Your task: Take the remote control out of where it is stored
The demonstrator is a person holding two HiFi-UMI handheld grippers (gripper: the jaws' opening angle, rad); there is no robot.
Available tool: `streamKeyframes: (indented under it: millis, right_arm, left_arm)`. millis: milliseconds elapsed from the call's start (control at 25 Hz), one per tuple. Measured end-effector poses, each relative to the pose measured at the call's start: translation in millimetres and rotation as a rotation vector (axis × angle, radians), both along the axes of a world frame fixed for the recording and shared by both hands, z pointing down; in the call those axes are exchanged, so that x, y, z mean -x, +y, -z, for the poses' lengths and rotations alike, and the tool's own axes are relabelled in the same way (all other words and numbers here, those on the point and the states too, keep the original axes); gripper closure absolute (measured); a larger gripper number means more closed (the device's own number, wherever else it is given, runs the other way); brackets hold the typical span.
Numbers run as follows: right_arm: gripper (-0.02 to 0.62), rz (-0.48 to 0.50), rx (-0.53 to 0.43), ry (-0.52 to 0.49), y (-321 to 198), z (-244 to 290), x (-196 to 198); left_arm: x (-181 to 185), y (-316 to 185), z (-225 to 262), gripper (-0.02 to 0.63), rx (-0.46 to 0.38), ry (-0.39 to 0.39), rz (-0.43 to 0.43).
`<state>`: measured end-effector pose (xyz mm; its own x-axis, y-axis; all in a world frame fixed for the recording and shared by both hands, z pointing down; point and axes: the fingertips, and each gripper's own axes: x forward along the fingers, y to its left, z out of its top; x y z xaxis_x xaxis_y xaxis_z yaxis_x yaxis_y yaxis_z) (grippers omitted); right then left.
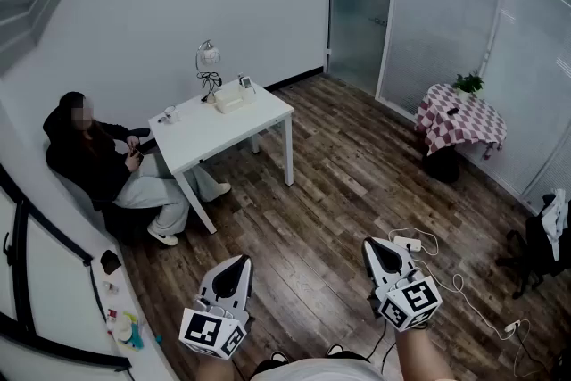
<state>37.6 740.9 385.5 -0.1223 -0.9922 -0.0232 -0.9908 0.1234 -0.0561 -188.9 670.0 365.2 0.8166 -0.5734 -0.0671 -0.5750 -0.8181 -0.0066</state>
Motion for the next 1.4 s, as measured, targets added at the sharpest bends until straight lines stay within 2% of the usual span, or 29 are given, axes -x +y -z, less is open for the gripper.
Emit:
streamKeyframes:
  millis: [360,800,1120,1400]
  right_arm:
    - [0.584,0.008,-0.001,0.011,-5.0,-3.2,19.4]
    - [0.584,0.030,-0.037,-0.051,-16.8,0.4,46.5]
    - [0.584,0.069,0.031,-0.035,-33.2,-21.0,86.5]
    - [0.584,0.094,0.051,-0.042,-72.0,-23.7,76.1]
  left_arm:
    - [15.3,-1.3,-4.0,0.599,0.006,-0.007,-0.004]
    - [41.4,-16.5,-6.5,0.599,0.010,0.017,-0.025]
    - [63.2,-34.1,-21.6,0.598,0.036,0.026,-0.064]
    - [53.6,-63.4,-28.8,0.598,0.046,0.023,-0.063]
